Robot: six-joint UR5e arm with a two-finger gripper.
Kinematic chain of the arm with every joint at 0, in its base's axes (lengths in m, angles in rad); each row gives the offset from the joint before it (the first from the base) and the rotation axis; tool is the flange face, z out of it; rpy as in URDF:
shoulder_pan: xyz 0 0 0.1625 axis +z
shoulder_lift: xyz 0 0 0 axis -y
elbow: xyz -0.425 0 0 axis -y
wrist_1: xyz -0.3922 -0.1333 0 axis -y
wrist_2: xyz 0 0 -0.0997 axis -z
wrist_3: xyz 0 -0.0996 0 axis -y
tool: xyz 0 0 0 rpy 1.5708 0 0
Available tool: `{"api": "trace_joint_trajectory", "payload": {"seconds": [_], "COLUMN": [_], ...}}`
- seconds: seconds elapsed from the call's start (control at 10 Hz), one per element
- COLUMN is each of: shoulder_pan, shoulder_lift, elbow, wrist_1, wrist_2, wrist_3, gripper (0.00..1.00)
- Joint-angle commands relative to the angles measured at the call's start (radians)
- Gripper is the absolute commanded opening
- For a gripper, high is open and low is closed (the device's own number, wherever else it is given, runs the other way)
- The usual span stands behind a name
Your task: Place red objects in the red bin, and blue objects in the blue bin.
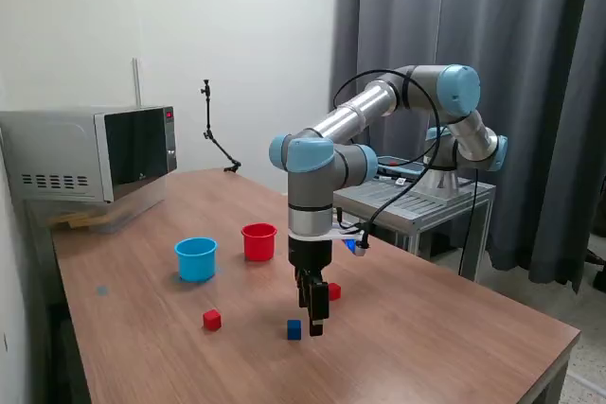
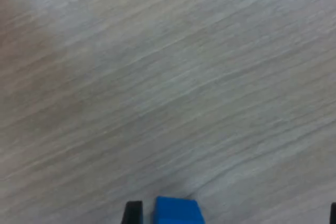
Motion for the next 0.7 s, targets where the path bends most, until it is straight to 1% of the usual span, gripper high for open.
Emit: {"api": "trace_joint_trajectory", "payload": {"seconds": [0.0,0.2,0.4,0.6], "shoulder_pan": [-0.002,-0.002,-0.005,-0.010], "shoulder_lift": [0.003,0.004,0.004,0.004], "elbow": [0.004,0.007,0.008,0.028], "wrist_1": [-0.018,-0.020,-0.036,-0.056], "wrist_2": [-0.037,-0.046,-0.045,-0.042], "wrist_3": [0.017,0.041,0.041,0.041], "gripper": [1.00,1.00,1.00,1.00]}}
